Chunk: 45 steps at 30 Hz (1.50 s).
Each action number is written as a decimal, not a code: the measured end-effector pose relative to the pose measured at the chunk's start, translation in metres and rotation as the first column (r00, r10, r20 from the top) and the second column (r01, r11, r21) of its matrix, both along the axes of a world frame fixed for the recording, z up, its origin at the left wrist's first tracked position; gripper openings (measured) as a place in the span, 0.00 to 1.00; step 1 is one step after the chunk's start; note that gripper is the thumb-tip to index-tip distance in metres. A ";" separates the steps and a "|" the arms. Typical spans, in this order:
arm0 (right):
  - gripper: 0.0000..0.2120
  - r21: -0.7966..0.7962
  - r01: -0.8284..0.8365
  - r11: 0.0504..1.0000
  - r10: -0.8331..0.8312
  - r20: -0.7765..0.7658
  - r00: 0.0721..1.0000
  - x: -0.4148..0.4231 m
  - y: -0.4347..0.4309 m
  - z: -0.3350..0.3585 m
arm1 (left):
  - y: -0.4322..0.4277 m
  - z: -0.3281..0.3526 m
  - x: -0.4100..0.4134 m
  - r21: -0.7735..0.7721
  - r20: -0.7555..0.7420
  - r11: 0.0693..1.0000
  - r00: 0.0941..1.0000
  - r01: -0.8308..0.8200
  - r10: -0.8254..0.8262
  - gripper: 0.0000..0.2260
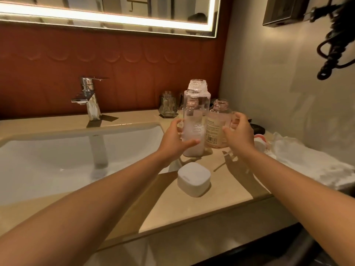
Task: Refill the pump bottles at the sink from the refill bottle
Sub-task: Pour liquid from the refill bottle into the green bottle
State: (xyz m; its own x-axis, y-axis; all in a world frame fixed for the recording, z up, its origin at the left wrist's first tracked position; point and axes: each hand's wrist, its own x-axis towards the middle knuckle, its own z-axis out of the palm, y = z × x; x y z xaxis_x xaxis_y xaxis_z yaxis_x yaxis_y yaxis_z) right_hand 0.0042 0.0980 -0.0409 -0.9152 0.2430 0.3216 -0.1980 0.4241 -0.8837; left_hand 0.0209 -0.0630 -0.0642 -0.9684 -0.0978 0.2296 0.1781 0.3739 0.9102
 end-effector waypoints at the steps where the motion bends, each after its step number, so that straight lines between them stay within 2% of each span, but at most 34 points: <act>1: 0.23 -0.009 0.016 1.000 -0.016 -0.027 1.000 0.003 -0.001 0.000 | -0.003 0.001 0.002 -0.020 0.012 1.000 1.000 -0.013 0.013 0.38; 4: 0.15 -0.047 0.038 0.998 -0.042 -0.090 0.995 0.020 -0.007 0.002 | -0.015 0.004 0.016 -0.064 0.015 0.997 0.999 -0.048 0.049 0.36; 9: 0.10 -0.057 -0.012 0.998 0.003 -0.162 0.987 0.056 -0.031 0.009 | -0.053 0.017 0.063 -0.042 -0.004 0.987 0.988 -0.152 0.152 0.29; 14: 0.08 -0.018 -0.175 0.984 0.167 -0.210 0.963 0.106 -0.085 0.022 | -0.108 0.033 0.138 -0.035 -0.074 0.968 0.967 -0.247 0.244 0.26; 20: 0.09 0.035 -0.367 0.930 0.362 -0.275 0.891 0.161 -0.176 0.037 | -0.165 0.046 0.222 -0.003 -0.116 0.925 0.919 -0.380 0.377 0.22; 25: 0.09 0.014 -0.529 0.848 0.514 -0.264 0.816 0.206 -0.255 0.037 | -0.210 0.041 0.286 0.030 -0.185 0.849 0.832 -0.527 0.523 0.18; 32: 0.19 -0.001 -0.781 0.625 0.775 -0.121 0.621 0.256 -0.333 0.029 | -0.291 0.032 0.365 0.017 -0.283 0.654 0.624 -0.756 0.728 0.08; 38: 0.31 -0.023 -0.878 0.477 0.874 -0.095 0.477 0.282 -0.406 0.020 | -0.362 0.017 0.404 0.055 -0.298 0.432 0.398 -0.900 0.868 0.06; 40: 0.37 -0.023 -0.888 0.459 0.884 -0.092 0.459 0.286 -0.431 0.015 | -0.384 0.012 0.407 0.053 -0.276 0.401 0.373 -0.914 0.886 0.08; 42: 0.41 -0.034 -0.895 0.446 0.891 -0.083 0.447 0.287 -0.454 0.012 | -0.406 0.009 0.404 0.031 -0.255 0.422 0.401 -0.906 0.880 0.10; 45: 0.42 -0.112 -0.909 0.403 0.905 -0.100 0.413 0.286 -0.482 0.009 | -0.429 0.011 0.392 -0.010 -0.289 0.445 0.428 -0.896 0.856 0.16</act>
